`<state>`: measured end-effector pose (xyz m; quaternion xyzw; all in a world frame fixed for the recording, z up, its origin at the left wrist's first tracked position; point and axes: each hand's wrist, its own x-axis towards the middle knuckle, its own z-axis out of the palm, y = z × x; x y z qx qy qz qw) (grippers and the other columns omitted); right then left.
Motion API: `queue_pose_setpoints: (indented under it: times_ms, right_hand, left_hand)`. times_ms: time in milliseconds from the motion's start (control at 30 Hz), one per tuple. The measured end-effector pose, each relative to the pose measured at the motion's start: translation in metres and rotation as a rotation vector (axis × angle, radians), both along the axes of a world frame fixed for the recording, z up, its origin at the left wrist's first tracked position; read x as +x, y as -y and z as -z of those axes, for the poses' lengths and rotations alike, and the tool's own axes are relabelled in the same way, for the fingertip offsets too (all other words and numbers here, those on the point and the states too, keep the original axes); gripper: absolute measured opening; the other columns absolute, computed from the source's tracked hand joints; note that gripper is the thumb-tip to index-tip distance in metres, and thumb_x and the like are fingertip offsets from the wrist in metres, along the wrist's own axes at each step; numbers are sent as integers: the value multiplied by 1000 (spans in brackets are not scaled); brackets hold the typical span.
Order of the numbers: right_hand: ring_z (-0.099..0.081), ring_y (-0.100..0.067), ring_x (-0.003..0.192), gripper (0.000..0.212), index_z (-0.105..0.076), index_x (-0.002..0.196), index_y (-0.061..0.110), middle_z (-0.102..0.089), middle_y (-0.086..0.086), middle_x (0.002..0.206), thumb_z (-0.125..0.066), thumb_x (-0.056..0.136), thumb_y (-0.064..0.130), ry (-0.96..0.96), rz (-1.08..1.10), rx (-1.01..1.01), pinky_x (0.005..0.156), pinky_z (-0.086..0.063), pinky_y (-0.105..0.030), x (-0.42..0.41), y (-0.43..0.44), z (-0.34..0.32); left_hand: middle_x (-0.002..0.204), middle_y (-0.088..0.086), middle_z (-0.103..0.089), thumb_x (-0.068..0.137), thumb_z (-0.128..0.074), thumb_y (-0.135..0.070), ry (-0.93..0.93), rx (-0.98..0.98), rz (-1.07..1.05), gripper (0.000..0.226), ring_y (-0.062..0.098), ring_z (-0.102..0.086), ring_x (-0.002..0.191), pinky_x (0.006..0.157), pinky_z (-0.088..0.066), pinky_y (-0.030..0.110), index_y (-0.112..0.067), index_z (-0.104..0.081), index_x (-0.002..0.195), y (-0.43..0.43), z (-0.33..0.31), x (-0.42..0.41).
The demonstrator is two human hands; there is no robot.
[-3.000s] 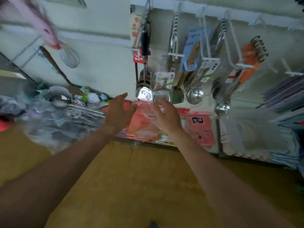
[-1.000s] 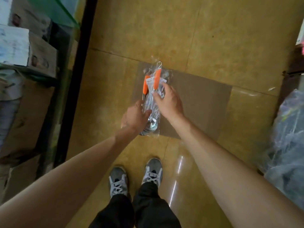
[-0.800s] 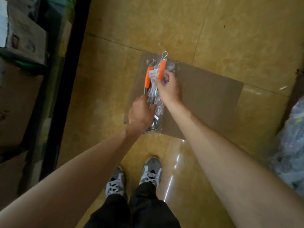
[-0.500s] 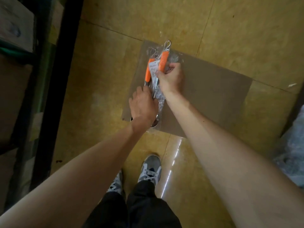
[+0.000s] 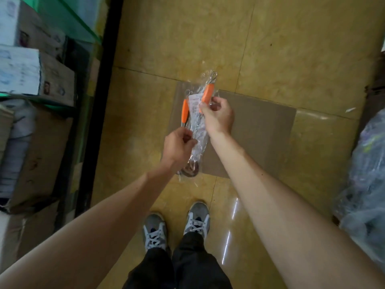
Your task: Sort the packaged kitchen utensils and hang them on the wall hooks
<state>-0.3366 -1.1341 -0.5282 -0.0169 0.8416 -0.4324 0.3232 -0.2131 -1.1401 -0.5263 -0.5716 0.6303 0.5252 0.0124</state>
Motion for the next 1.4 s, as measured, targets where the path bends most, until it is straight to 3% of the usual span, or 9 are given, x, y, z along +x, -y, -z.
queue_pose_setpoints:
  times_ms: [167, 300, 433, 633, 900, 1033, 1200, 1300, 1400]
  right_hand:
    - [-68, -19, 80, 19, -65, 94, 16, -73, -7, 90, -78, 80, 16, 57, 112, -98, 82, -58, -44, -12, -9, -48]
    - [-69, -15, 77, 19, -70, 100, 13, -73, -2, 86, -77, 82, 14, 56, 150, -162, 75, -57, -33, -22, -23, -96]
    - [-64, -11, 71, 14, -66, 95, 15, -71, 0, 82, -76, 85, 13, 33, 180, -222, 62, -51, -18, -31, -37, -153]
    - [-70, -22, 85, 17, -60, 89, 26, -72, -2, 91, -76, 86, 20, -47, 249, -242, 72, -56, -33, -40, -70, -235]
    - [-69, -21, 83, 16, -63, 97, 14, -73, -5, 92, -75, 86, 17, -158, 417, -301, 70, -56, -31, -58, -150, -338]
    - [-69, -23, 85, 16, -63, 91, 17, -72, -5, 90, -77, 84, 20, -266, 493, -276, 74, -56, -35, -76, -201, -382]
    - [-67, -18, 84, 17, -64, 95, 13, -71, -4, 91, -75, 85, 22, -394, 548, -246, 73, -53, -30, -90, -274, -430]
    - [-68, -18, 83, 19, -66, 96, 12, -72, -2, 91, -75, 84, 24, -431, 591, -225, 78, -56, -40, -91, -321, -447]
    - [-69, -18, 84, 16, -66, 94, 17, -72, 0, 90, -75, 83, 25, -429, 655, -235, 79, -57, -46, -81, -377, -459]
  left_hand:
    - [80, 7, -73, 80, -77, -8, -96, 143, 12, 17, 13, -67, 69, 66, -53, 26, -7, -68, 93, 3, -50, -10]
    - [79, 5, -70, 80, -77, -6, -173, 249, 19, 15, 12, -65, 69, 60, -50, 20, -12, -65, 87, 1, -97, -21]
    - [86, 9, -73, 79, -78, -6, -188, 256, 78, 15, 18, -69, 79, 76, -57, 29, -12, -67, 88, -3, -143, -30]
    - [88, 10, -71, 81, -77, -7, -208, 245, 222, 16, 15, -64, 77, 80, -55, 34, -8, -66, 94, -18, -213, -49]
    - [74, -5, -66, 79, -79, -9, -274, 214, 502, 18, 7, -58, 65, 57, -44, 14, -15, -64, 87, -69, -301, -89]
    - [80, 3, -69, 76, -81, -8, -332, 251, 614, 27, 16, -63, 75, 68, -49, 31, -15, -67, 98, -104, -339, -119]
    - [77, 2, -71, 81, -77, -12, -358, 254, 762, 16, 11, -56, 61, 60, -44, 25, -15, -70, 95, -167, -378, -156]
    - [76, 1, -70, 85, -74, -18, -371, 256, 802, 18, 10, -52, 59, 60, -43, 26, -11, -70, 101, -214, -396, -163]
    - [72, -6, -67, 86, -73, -21, -402, 251, 868, 8, 8, -54, 62, 64, -46, 28, -17, -70, 93, -268, -411, -162]
